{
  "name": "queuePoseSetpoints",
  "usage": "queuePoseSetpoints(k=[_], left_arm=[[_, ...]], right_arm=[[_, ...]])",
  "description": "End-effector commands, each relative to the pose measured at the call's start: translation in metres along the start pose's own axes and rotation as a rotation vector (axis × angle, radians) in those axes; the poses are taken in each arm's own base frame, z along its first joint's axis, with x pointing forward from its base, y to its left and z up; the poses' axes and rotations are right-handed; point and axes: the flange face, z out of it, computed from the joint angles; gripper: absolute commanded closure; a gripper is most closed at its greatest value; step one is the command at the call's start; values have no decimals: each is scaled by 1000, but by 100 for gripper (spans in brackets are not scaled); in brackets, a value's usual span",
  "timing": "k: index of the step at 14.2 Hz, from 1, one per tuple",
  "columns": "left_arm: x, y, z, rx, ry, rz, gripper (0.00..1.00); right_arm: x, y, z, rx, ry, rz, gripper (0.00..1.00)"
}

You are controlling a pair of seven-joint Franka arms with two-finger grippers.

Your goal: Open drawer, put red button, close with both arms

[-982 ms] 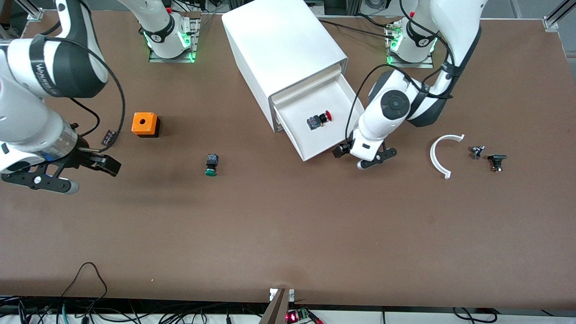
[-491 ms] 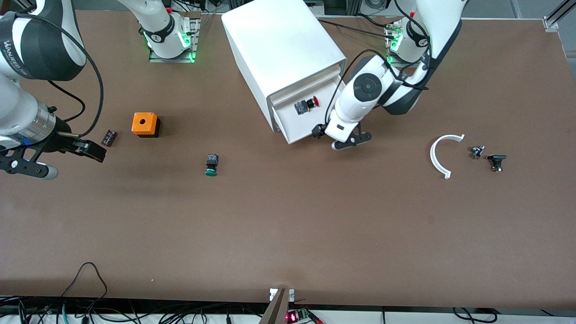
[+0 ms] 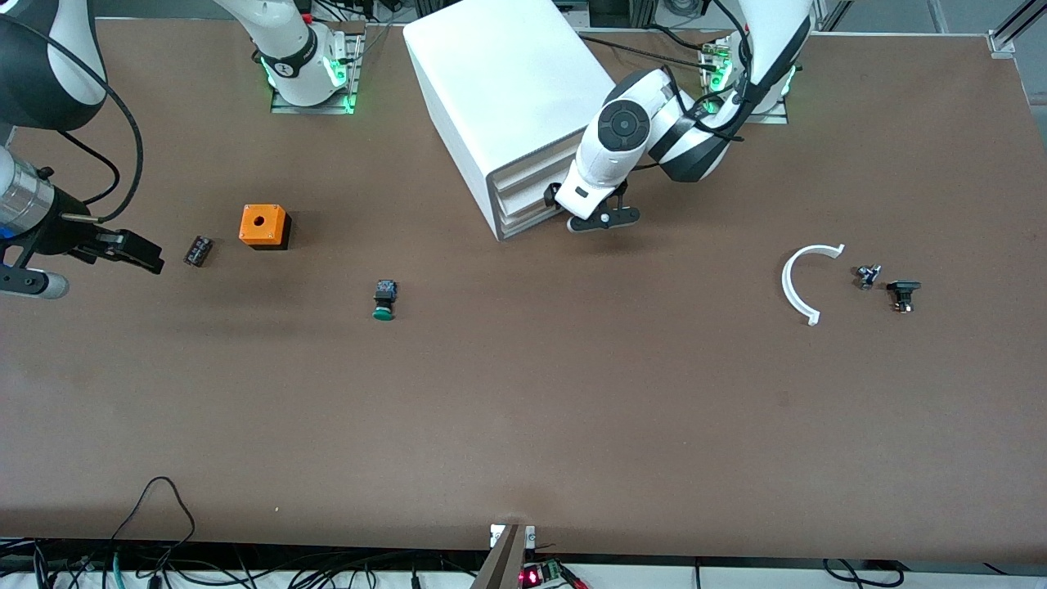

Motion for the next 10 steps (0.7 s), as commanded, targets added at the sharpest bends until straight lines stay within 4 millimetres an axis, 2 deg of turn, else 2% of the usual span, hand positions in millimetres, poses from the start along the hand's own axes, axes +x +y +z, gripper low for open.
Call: queuePoseSetpoints(k=[1, 4, 5, 6, 8, 10], left_arm=[[-9, -7, -10, -10, -47, -55, 0], [-11, -7, -11, -22, -89, -93, 0], [-11, -7, -11, -29, -105, -108, 0], [-9, -7, -13, -47, -125, -133, 0], [5, -17, -16, -65, -137, -180, 0], [8, -17, -20, -73, -134, -186, 0]], right_arm=[[-25, 6, -9, 31, 10, -12, 0], [-40, 10, -24, 35, 19, -32, 0], [-40, 16, -26, 34, 15, -85, 0], [-39, 32, -26, 35, 19, -96, 0], [-39, 35, -26, 35, 14, -85, 0], [-40, 35, -29, 34, 11, -68, 0]])
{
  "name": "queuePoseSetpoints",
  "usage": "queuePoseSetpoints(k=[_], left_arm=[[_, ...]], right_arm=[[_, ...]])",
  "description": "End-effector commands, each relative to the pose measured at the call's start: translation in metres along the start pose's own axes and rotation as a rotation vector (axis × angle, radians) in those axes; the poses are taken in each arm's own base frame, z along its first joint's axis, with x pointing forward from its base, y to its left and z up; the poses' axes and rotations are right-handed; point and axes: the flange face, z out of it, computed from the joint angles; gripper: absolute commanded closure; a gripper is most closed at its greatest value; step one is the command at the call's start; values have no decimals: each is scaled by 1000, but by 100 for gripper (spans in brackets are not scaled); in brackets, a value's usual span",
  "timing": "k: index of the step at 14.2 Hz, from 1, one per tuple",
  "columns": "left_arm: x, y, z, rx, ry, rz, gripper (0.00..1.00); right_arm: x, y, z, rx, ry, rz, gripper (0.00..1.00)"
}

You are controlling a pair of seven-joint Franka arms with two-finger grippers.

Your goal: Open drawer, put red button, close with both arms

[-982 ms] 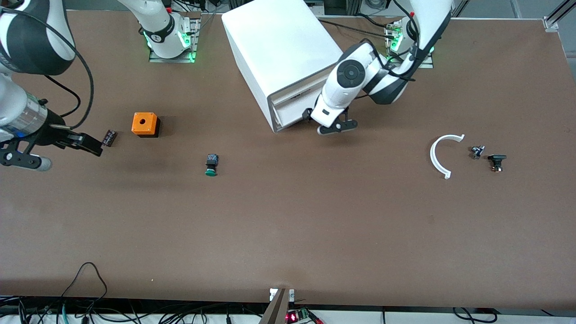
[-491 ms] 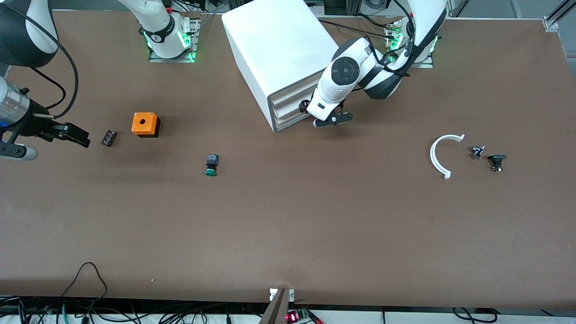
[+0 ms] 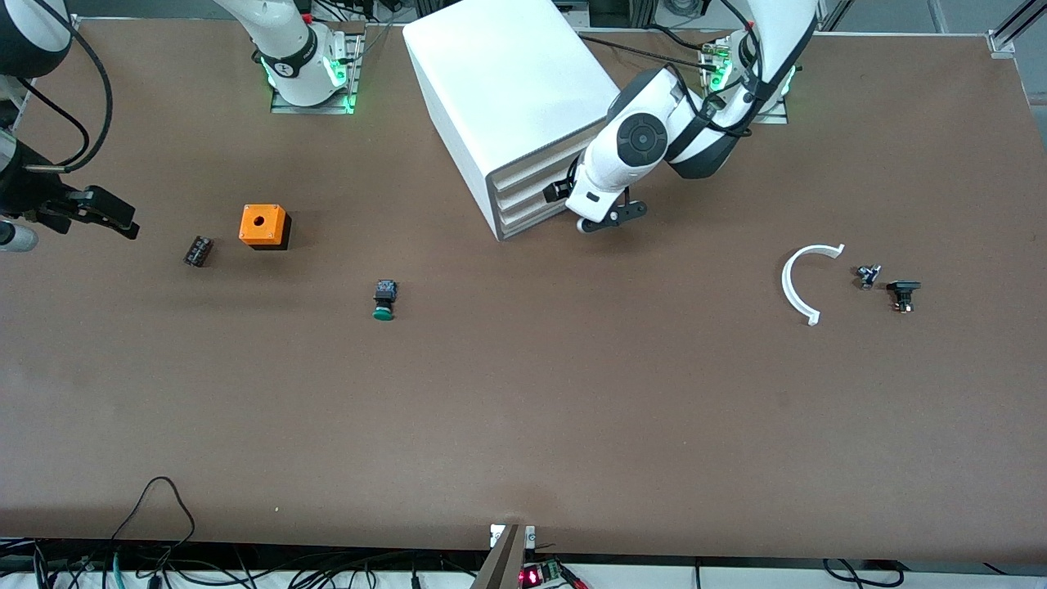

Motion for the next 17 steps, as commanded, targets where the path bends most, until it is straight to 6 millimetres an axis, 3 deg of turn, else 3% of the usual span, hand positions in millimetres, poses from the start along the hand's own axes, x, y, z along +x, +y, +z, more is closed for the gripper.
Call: queuePoseSetpoints(k=[1, 3, 5, 7, 9, 11, 13, 17], left_arm=[[-1, -5, -16, -16, 1, -21, 0], [23, -13, -43, -61, 48, -54, 0], [73, -28, -100, -176, 141, -142, 0], [110, -47, -156, -258, 227, -211, 0], [133, -68, -204, -319, 295, -266, 0], [145, -92, -246, -344, 363, -254, 0], [148, -123, -275, -295, 380, -160, 0], [150, -187, -371, -199, 355, 50, 0]], right_arm=[[-7, -2, -4, 21, -12, -6, 0], [-9, -3, 3, 20, -50, -24, 0], [-9, -4, 3, 21, -50, -23, 0], [-8, -5, 3, 21, -47, -25, 0], [-7, -11, 3, 20, -45, -36, 0], [-8, -11, 4, 19, -53, -33, 0], [-8, -11, 4, 19, -54, -31, 0], [-8, -12, 4, 19, -56, -27, 0]])
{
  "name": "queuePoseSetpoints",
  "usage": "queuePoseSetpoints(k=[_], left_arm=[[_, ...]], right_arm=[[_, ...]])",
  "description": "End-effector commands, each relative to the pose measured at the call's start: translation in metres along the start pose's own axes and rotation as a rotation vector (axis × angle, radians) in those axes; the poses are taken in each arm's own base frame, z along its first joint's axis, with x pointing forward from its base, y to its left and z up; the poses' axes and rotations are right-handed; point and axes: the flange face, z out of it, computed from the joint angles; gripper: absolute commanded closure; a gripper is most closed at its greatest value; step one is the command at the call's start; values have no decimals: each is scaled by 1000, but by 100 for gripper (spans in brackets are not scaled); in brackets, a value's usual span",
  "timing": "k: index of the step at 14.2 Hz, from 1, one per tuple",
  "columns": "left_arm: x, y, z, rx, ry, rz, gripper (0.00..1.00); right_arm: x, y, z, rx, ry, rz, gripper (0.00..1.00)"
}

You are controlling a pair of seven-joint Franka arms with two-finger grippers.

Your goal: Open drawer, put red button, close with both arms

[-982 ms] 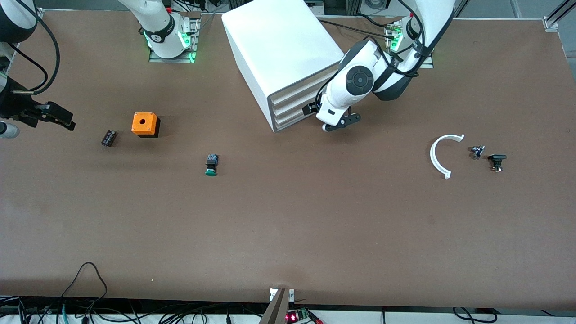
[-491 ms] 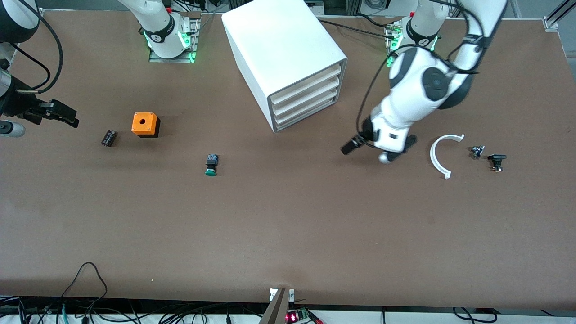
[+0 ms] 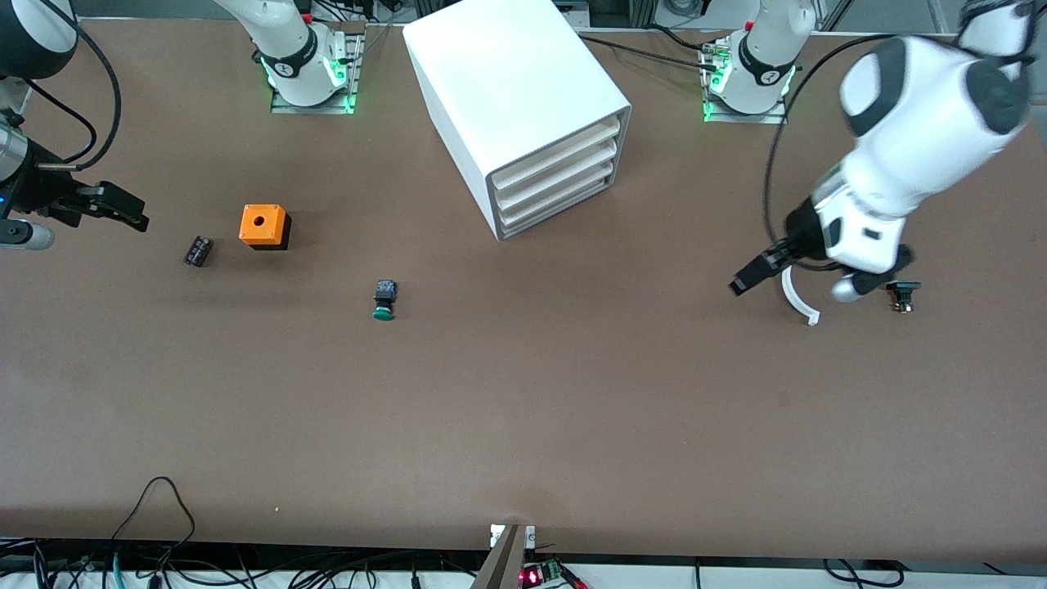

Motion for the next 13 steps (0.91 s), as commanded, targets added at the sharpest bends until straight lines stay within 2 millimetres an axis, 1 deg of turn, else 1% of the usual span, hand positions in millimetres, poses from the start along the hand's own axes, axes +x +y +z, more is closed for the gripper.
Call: queuePoseSetpoints(k=[1, 2, 3, 4, 6, 8, 11, 13], left_arm=[[20, -27, -72, 37, -25, 157, 0], [21, -35, -89, 65, -25, 214, 0], [17, -39, -102, 97, -37, 260, 0], [18, -50, -117, 144, -39, 262, 0], [12, -59, -122, 234, -58, 269, 0], [5, -51, -121, 263, -57, 289, 0], [-2, -42, -132, 263, -53, 314, 0], [-8, -31, -131, 262, -52, 336, 0]], right_arm=[[-4, -2, -1, 20, -8, -6, 0], [-4, -2, -2, 20, -6, -6, 0], [-4, -2, -1, 20, -8, -6, 0], [-4, -2, -2, 20, -6, -6, 0], [-4, -2, -2, 20, -6, -6, 0], [-3, -2, -1, 20, -6, -6, 0], [-3, -2, -1, 20, -5, -6, 0], [-3, 1, -3, 20, 1, -7, 0]])
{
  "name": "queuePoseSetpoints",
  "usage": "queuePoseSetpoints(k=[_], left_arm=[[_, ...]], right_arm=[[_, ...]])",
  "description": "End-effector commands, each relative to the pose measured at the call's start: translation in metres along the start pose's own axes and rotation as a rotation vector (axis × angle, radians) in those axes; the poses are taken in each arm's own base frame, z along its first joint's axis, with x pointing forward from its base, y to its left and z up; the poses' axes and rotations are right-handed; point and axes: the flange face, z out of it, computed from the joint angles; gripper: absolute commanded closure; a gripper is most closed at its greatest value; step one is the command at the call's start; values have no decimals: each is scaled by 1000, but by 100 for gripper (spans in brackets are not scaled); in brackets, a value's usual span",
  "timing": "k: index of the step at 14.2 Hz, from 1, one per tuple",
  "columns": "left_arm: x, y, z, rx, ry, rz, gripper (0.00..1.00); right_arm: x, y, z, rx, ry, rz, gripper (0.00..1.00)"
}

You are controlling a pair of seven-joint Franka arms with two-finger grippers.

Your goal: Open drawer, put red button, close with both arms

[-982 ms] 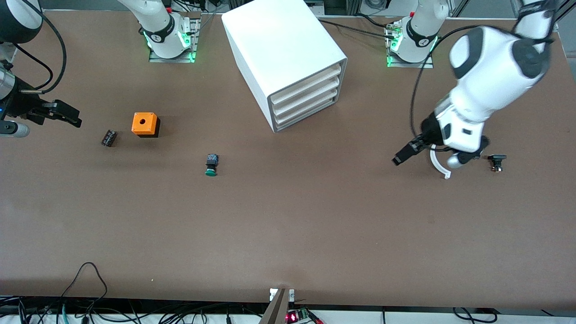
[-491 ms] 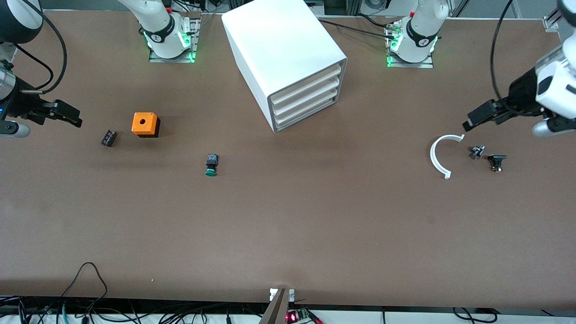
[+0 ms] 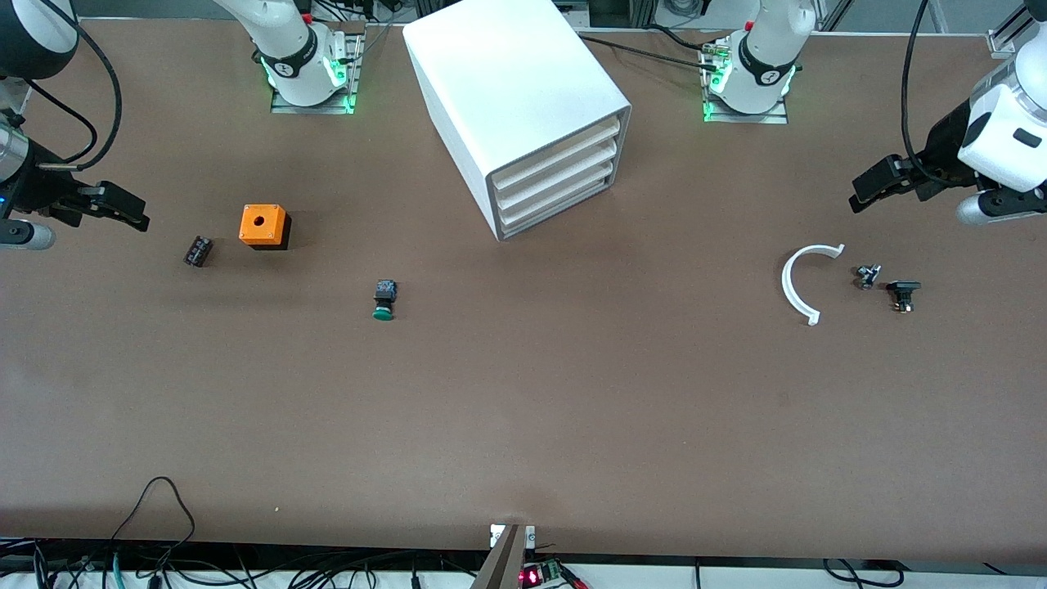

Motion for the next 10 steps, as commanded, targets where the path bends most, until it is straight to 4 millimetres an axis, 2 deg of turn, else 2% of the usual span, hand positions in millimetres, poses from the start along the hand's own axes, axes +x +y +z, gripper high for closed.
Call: queuePoseSetpoints(k=[1, 4, 7, 10], left_arm=[[-2, 9, -8, 26, 5, 48, 0], [0, 22, 3, 38, -5, 75, 0], [-2, 28, 4, 74, 2, 148, 0], [0, 25, 4, 80, 1, 183, 0]], right_arm=[[-3, 1, -7, 20, 9, -9, 0], [-2, 2, -8, 21, 12, -11, 0], [-1, 2, -7, 21, 14, -9, 0], [0, 2, -5, 20, 9, -11, 0]])
